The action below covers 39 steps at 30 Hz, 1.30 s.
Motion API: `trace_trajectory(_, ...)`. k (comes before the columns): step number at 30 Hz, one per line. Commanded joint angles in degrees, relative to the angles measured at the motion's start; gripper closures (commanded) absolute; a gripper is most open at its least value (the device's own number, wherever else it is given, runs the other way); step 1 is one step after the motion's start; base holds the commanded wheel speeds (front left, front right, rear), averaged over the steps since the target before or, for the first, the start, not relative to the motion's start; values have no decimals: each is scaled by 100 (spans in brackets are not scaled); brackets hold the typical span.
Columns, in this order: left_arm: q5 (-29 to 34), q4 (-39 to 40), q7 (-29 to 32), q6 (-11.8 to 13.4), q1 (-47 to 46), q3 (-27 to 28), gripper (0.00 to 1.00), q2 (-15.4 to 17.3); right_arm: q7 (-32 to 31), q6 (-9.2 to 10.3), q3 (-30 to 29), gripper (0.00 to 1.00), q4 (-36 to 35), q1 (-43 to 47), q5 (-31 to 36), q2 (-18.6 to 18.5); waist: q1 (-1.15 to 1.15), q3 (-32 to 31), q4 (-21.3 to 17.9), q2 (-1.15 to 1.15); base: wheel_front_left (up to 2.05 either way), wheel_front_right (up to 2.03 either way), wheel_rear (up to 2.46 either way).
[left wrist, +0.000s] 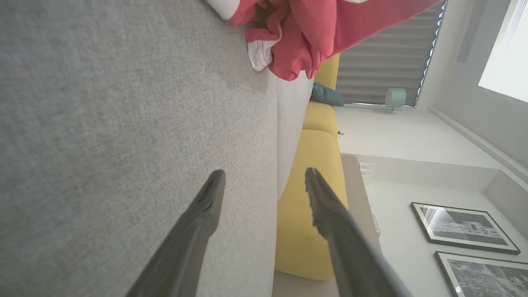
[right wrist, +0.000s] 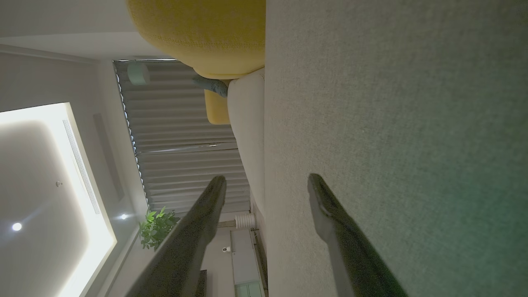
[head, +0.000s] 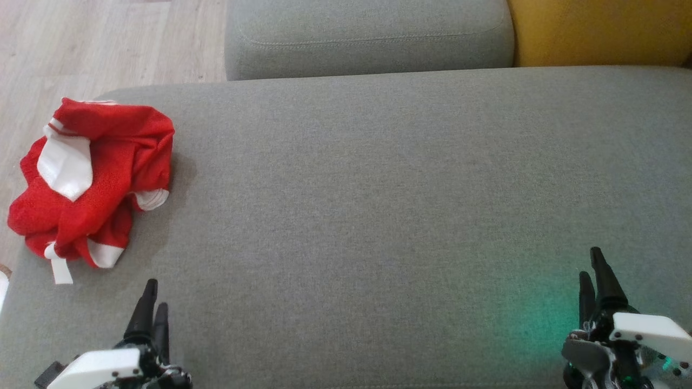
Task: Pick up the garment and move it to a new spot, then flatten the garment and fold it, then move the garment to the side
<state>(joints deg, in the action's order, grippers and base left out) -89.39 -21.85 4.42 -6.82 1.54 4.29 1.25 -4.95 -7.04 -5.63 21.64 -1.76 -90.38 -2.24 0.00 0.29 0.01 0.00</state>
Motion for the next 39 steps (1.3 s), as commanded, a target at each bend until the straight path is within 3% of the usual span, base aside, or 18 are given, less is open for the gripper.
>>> trace_trajectory(1, 99, 210, -40, -20, -294, 22, 0, 54, 76, -4, 46, 0, -208, -292, 93, -57, 0, 1, 1, 0, 0, 0, 0)
trace_trajectory(39, 3320, 296, -676, 126, -596, -68, 0, 85, 718, -18, 637, 0, -80, -735, 3111, -38, 0, 87, 8, 0, 0, 0, 0)
